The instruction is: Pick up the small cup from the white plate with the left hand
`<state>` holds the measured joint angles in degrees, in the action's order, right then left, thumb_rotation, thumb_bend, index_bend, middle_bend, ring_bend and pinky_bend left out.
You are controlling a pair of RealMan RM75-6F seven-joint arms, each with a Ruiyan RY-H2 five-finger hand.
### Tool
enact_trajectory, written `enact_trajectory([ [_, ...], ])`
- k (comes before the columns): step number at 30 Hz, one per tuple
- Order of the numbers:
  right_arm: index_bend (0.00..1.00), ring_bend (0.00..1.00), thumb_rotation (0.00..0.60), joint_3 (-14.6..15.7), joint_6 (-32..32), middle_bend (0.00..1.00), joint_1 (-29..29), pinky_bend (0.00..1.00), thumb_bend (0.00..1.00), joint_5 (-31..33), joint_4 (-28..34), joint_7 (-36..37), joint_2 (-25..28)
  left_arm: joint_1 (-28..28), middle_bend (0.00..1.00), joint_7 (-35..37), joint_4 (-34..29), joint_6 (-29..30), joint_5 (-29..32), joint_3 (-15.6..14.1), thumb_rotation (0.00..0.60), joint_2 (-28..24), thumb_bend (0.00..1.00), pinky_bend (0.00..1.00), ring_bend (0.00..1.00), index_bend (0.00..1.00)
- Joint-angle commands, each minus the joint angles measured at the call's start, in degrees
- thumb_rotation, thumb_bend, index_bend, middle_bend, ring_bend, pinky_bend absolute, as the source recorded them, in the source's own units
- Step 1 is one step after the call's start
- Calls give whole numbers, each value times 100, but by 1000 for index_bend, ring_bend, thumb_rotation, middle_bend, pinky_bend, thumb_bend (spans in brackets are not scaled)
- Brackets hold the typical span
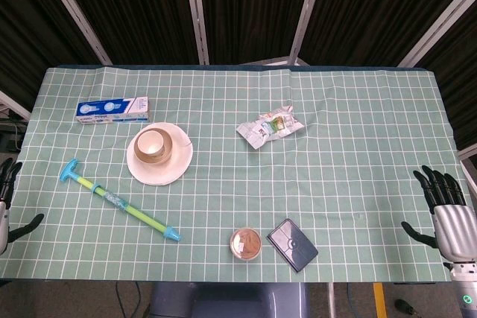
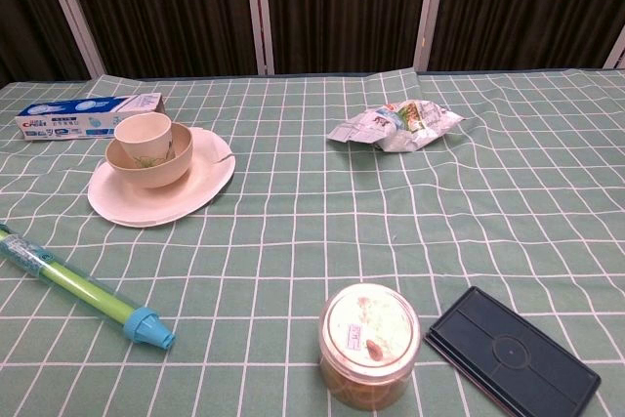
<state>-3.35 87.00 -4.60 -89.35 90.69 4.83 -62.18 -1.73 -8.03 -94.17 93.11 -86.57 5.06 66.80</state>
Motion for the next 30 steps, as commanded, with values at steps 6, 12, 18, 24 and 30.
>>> enact_trajectory([
  [6, 15, 0, 600, 3, -9, 0, 0, 0, 91, 3, 21, -18, 3, -1, 0, 29, 7, -19, 8, -8, 600, 0, 1, 0, 0, 0],
  [12, 15, 0, 600, -14, -20, 0, -9, 0, 92, 26, 21, -20, -2, -45, 0, 93, 18, -93, 42, 14, 600, 0, 0, 0, 0, 0],
  [18, 15, 0, 600, -35, -28, 0, -14, 0, 91, 59, 32, 17, 9, -272, 0, 124, 73, -406, 139, 114, 600, 65, 1, 0, 0, 0],
  [24, 15, 0, 600, -28, -67, 0, -35, 0, 91, 45, 9, 83, 12, -818, 0, -209, 303, -980, 316, 385, 600, 402, 128, 0, 0, 186],
  [30, 15, 0, 600, -21, -47, 0, -35, 0, 92, 9, 14, 152, 26, -1507, 0, -603, 701, -1812, 843, 722, 600, 885, 185, 0, 0, 328],
])
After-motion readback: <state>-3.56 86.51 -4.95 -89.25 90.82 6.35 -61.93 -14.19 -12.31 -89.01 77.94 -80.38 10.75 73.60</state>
